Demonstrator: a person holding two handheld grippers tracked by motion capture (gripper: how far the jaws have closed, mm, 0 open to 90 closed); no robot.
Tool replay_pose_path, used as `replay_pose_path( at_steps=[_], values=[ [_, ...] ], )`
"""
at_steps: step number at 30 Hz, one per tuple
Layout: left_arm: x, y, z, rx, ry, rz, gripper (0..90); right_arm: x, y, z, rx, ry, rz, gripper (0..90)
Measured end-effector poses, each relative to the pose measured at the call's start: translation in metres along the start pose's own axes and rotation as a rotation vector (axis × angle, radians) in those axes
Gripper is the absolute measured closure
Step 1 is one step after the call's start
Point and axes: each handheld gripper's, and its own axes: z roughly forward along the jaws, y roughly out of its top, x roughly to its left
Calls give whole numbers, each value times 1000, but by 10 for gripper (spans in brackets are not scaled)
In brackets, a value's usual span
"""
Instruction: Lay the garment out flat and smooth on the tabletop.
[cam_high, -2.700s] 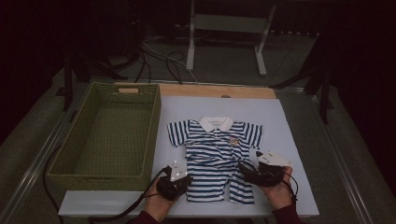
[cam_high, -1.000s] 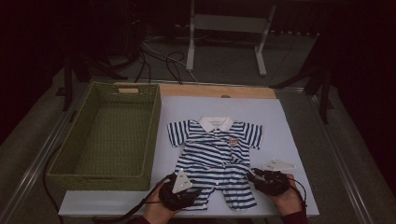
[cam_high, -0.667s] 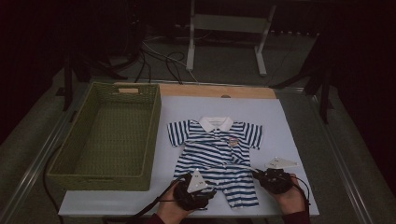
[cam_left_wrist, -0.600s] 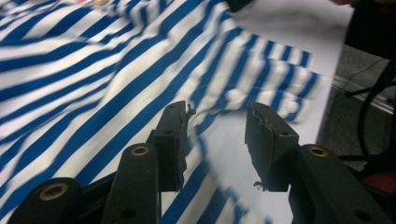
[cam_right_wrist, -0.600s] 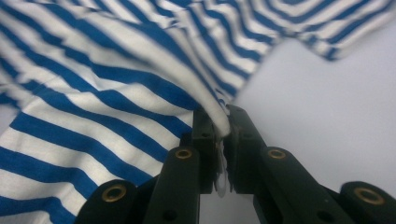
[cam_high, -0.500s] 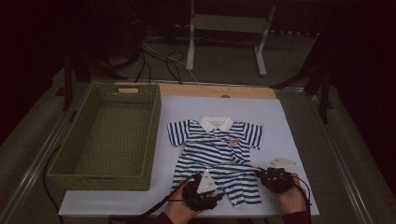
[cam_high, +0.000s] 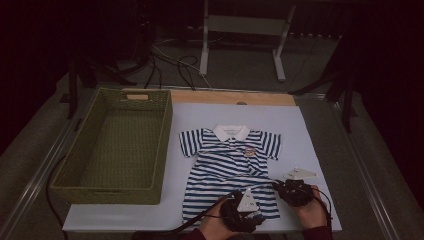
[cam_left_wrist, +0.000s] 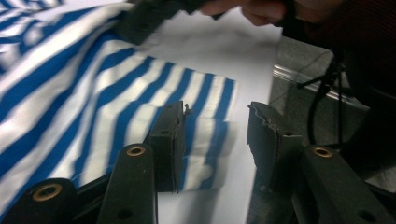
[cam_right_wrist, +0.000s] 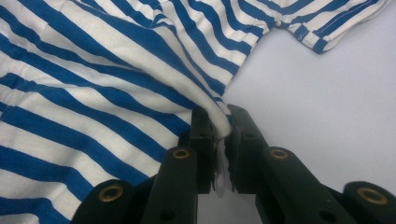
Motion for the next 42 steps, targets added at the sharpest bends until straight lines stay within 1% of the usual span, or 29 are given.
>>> replay_pose_path(
  at_steps=[2,4,6,7,8,9,11,13,14,15,16,17,18,19,20,21,23,27,28,29,31,34,36,38,42],
  values=[
    [0,-2,8,41,12,5,571,0,0,0,0,-1,1,799],
    [3,-7,12,76,22,-4,594,-1,0,0,2,-4,4,769],
    [5,-10,11,84,30,-13,631,-2,0,-1,0,-11,10,721],
    [5,-10,10,88,34,-24,656,-2,-1,-2,-2,-17,15,681],
    [6,-9,9,97,33,-25,671,-2,-1,-3,-1,-30,17,638],
    [5,-9,8,101,34,-19,689,-3,-1,-4,-1,-37,22,613],
    [4,-9,7,119,48,7,715,-4,-2,-6,-4,-37,27,579],
    [4,-10,5,122,52,14,748,-4,-4,-8,-8,-28,34,561],
    [5,-10,3,118,46,10,766,-4,-5,-9,-9,-14,35,556],
    [6,-10,3,116,44,3,786,-4,-6,-10,-11,-2,38,564],
    [6,-10,2,119,43,10,795,-5,-7,-10,-16,14,44,586],
    [6,-10,1,119,42,10,800,-6,-8,-9,-17,31,51,623],
    [5,-10,1,123,43,15,803,-7,-8,-9,-13,49,57,705],
    [5,-10,0,129,38,24,806,-7,-7,-9,-10,62,55,748],
    [4,-11,0,125,35,21,807,-7,-7,-10,-10,65,47,791],
    [4,-11,-1,129,29,23,808,-6,-6,-12,-11,65,50,813],
    [0,-13,-2,133,13,28,809,-7,-5,-15,-17,59,46,830],
    [-10,-16,-6,147,-13,62,810,-8,-5,-20,-24,59,50,847],
    [-12,-16,-6,152,-21,67,810,-8,-6,-22,-18,60,52,851],
    [-14,-17,-7,150,-38,65,810,-9,-6,-24,-18,63,53,854],
    [-19,-18,-7,155,-52,85,810,-10,-9,-26,-13,63,58,856],
    [-25,-19,-5,147,-81,87,810,-12,-14,-31,-2,52,70,871],
    [-27,-17,-1,142,-99,78,810,-16,-17,-34,1,46,83,879],
    [-28,-15,3,139,-110,78,810,-18,-19,-36,4,40,95,886],
    [-31,-11,7,119,-134,60,808,-20,-20,-37,25,-10,97,889]
  ],
)
